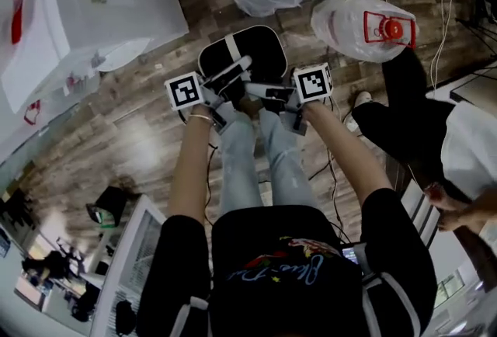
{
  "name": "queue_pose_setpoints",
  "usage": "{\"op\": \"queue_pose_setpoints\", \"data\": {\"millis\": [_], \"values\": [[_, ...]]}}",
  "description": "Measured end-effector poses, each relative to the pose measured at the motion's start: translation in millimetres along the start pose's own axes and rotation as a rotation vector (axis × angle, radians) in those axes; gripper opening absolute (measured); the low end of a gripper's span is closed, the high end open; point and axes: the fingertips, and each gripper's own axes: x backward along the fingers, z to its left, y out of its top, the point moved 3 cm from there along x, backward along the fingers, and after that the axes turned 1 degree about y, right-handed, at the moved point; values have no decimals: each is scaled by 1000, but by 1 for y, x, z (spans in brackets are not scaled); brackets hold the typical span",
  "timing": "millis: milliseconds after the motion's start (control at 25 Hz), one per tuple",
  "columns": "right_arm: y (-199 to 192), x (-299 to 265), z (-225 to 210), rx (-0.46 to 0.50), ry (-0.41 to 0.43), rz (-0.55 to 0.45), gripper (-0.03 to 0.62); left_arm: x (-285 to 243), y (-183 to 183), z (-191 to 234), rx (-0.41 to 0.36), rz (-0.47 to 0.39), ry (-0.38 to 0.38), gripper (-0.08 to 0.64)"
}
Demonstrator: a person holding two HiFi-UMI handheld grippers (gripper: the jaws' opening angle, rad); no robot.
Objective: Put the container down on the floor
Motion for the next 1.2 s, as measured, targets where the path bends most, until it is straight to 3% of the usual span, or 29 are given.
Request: {"op": "queue_pose_setpoints", "data": {"millis": [600,1200], "values": [[22,-1,-83,-51,-39,-91,67,-28,25,80,-16,24,33,57],[30,-6,-167,-85,-141,-93,75,-50,39,160,-9,75,77,57]]}}
